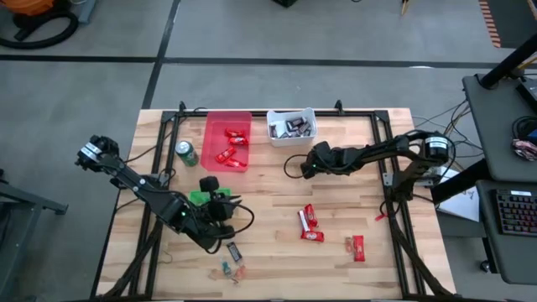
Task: Organize candy in baskets
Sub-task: Put the brown chocolate into the white bin
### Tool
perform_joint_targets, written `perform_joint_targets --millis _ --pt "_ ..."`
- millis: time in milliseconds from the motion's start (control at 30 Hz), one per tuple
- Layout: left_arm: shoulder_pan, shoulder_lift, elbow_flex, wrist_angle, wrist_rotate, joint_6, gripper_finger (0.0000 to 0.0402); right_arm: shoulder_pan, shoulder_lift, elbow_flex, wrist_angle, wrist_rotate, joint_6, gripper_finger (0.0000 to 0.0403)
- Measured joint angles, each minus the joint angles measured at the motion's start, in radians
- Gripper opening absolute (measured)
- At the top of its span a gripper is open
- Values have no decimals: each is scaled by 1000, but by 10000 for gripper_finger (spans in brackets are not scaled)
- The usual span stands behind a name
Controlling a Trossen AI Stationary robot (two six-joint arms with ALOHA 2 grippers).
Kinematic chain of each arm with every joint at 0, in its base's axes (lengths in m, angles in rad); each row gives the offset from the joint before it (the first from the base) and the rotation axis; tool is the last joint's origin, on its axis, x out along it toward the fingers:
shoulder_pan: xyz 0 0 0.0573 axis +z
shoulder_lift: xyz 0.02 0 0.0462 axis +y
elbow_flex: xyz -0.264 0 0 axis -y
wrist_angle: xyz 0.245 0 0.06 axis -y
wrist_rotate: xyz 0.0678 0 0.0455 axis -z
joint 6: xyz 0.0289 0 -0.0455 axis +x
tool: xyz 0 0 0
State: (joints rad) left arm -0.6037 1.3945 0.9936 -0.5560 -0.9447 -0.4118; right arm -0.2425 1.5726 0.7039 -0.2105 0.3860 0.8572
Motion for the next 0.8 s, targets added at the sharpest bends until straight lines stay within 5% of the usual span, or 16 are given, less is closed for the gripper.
perform_joint_targets --millis 233,567,800 --pt "3 11 0 6 -27 -12 40 17 68 10 9 11 -6 196" --pt "3 16 0 5 -26 -57 40 25 6 7 0 -19 -92 38" --pt "2 18 -6 3 -6 -158 40 55 -184 3 49 -308 -277 20"
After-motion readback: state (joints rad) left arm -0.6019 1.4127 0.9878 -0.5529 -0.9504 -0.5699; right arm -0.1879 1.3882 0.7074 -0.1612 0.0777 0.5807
